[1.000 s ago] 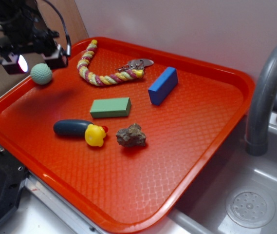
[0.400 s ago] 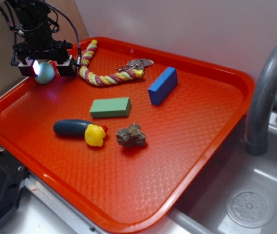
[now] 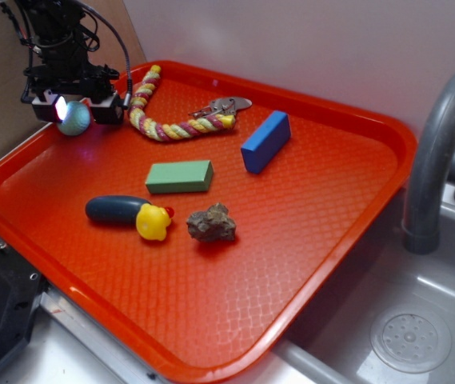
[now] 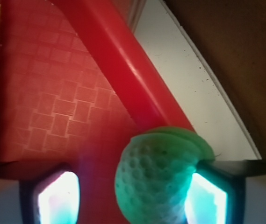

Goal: Grab the green ball.

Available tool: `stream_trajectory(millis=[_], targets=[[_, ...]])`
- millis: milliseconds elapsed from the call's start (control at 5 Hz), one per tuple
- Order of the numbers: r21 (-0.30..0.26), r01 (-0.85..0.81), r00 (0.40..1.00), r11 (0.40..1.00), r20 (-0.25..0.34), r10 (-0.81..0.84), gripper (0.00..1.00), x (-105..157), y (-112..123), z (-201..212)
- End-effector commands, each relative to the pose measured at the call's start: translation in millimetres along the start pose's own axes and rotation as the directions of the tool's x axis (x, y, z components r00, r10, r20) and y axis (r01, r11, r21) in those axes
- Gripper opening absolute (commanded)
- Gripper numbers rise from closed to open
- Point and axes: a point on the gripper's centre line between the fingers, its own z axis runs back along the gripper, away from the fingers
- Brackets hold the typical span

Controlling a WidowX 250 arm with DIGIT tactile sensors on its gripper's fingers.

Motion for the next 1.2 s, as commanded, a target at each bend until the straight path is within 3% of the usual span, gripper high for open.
stream_trajectory(millis=[0,800,1000], targets=[[0.016,0.073,0.995,0.997,0.068,-0.074,0.0,13,16,5],[0.006,0.116,0.989,0.993,0.086,-0.116,0.0,9,12,15],[-0.017,0.133,0.989,0.991,0.062,-0.132,0.0,7,13,23]])
